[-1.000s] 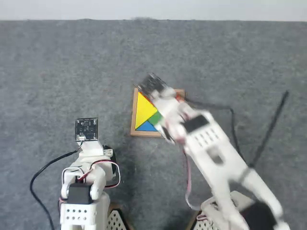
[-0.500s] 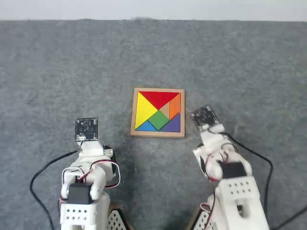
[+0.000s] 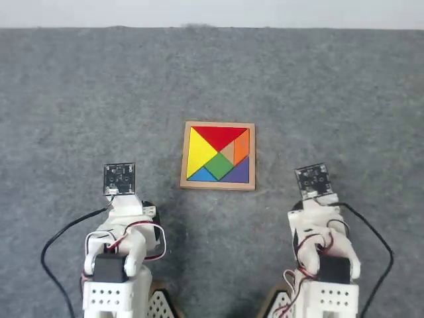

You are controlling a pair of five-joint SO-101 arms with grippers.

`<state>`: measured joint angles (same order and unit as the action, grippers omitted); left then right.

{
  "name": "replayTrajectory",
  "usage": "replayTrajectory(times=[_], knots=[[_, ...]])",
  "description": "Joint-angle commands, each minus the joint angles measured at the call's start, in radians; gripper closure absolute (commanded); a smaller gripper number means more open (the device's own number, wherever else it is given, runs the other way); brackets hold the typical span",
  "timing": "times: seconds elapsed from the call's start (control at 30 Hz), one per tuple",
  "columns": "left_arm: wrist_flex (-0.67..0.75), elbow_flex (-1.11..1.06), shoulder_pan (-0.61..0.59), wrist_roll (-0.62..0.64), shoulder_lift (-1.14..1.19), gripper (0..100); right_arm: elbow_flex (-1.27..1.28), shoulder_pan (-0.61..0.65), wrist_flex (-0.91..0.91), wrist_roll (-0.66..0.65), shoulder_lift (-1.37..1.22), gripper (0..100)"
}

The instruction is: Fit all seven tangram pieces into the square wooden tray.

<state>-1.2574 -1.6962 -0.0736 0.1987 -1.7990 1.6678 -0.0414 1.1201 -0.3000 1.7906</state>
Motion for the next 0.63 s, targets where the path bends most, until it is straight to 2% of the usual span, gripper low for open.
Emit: replayTrajectory(times=[0.0,0.6], knots=[[-0.005,0.013,-0.006,-0.015,-0.02,99,0.015,-0.067,0.024,0.002,0.022,97.9],[-0.005,0.013,-0.006,-0.015,-0.02,99,0.015,-0.042,0.008,0.002,0.015,97.9]])
